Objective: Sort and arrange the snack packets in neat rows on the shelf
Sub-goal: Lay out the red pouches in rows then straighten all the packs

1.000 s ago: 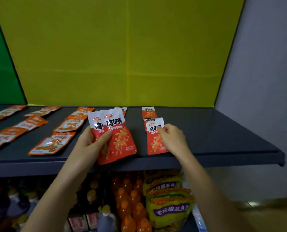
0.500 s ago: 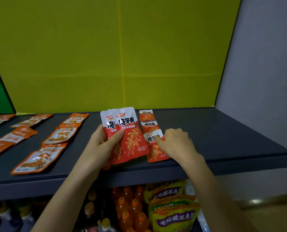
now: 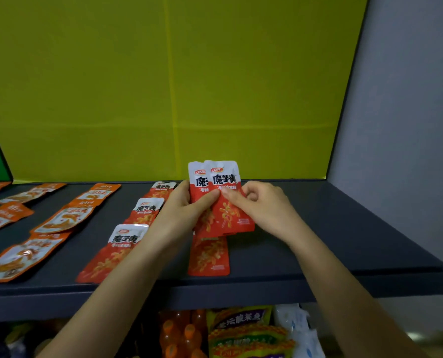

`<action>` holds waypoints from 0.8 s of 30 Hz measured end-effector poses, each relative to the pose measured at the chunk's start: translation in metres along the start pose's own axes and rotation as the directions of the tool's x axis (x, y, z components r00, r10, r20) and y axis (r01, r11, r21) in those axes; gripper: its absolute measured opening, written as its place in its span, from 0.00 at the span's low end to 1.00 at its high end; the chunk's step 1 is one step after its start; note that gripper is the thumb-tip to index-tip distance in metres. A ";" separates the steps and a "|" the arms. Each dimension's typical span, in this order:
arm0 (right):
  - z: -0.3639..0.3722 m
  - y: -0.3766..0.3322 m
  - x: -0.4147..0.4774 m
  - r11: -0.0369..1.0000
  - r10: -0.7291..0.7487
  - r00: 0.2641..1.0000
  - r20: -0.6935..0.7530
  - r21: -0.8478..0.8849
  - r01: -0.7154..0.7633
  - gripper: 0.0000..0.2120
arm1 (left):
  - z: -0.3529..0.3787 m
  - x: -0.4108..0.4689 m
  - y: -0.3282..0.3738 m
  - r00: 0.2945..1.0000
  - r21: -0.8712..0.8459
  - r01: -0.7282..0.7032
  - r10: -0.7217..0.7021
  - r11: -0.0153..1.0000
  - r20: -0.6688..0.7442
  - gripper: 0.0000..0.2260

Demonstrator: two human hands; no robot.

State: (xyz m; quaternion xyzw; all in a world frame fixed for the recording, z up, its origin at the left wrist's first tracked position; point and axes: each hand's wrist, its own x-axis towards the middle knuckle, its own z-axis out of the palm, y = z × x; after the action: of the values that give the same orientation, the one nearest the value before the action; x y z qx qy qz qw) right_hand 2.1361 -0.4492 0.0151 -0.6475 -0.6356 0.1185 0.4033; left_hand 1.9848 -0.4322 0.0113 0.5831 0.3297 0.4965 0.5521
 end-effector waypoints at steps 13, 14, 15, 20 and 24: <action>-0.019 0.100 0.101 0.932 0.357 0.932 0.062 0.039 -0.360 0.19 | 0.002 0.024 0.001 0.956 -0.141 0.239 -0.258 0.961 -0.141 0.05; -0.015 0.104 0.104 0.921 0.389 0.919 0.061 -0.038 -0.387 0.20 | 0.002 0.024 -0.001 0.956 -0.122 0.238 -0.254 0.964 -0.146 0.05; -0.012 0.106 0.105 0.905 0.417 0.908 0.040 -0.114 -0.410 0.20 | 0.003 0.025 -0.003 0.957 -0.106 0.234 -0.248 0.966 -0.148 0.04; -0.002 0.105 0.113 0.868 0.453 0.890 -0.046 -0.203 -0.453 0.23 | 0.007 0.031 -0.010 0.960 -0.079 0.232 -0.241 0.970 -0.140 0.03; 0.002 0.108 0.118 0.875 0.436 0.895 -0.096 -0.189 -0.446 0.23 | 0.009 0.035 -0.015 0.963 -0.050 0.228 -0.233 0.972 -0.132 0.07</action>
State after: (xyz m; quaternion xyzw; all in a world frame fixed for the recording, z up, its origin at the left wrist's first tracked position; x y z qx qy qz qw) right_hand 2.2329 -0.3252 -0.0163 -0.8163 -0.4697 0.1243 0.3125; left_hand 2.0056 -0.3995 0.0050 0.4956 0.4238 0.4734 0.5921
